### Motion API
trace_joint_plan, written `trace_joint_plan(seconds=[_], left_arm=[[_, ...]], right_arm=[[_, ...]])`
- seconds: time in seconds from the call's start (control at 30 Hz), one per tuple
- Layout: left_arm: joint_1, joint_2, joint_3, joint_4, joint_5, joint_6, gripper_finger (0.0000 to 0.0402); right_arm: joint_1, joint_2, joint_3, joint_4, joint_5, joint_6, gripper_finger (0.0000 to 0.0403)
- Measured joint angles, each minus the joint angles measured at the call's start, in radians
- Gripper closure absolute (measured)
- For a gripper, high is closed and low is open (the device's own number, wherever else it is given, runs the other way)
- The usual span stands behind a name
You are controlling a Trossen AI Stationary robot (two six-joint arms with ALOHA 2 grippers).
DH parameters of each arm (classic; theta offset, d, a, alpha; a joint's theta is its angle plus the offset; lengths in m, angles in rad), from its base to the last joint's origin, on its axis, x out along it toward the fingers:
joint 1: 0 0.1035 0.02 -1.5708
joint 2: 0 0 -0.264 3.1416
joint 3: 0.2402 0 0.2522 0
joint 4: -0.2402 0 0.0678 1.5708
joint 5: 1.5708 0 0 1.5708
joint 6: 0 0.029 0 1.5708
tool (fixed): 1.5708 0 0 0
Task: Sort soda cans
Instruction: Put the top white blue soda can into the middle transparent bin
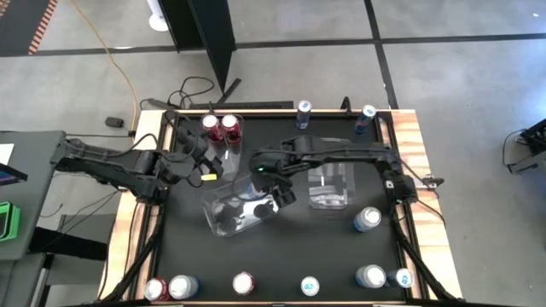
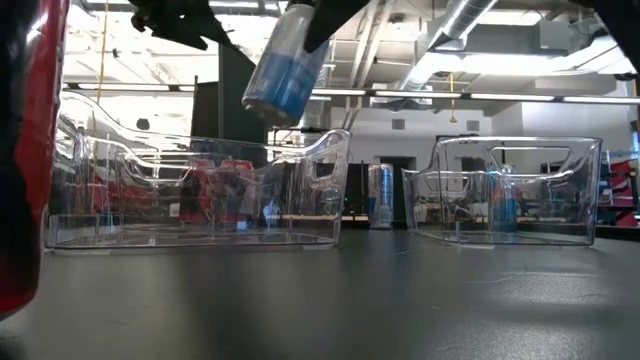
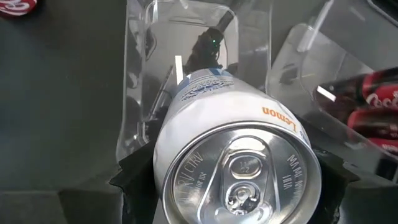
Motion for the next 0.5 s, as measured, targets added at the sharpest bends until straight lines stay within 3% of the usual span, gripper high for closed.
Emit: trace_joint_plan(seconds=[0.5], left_arm=[[-0.053,-0.003,0.000,-0.021,-0.016,-0.001,0.0066]], right_arm=[[-0.025,0.079,0.031,0.027,0.006,-0.044,0.0101]])
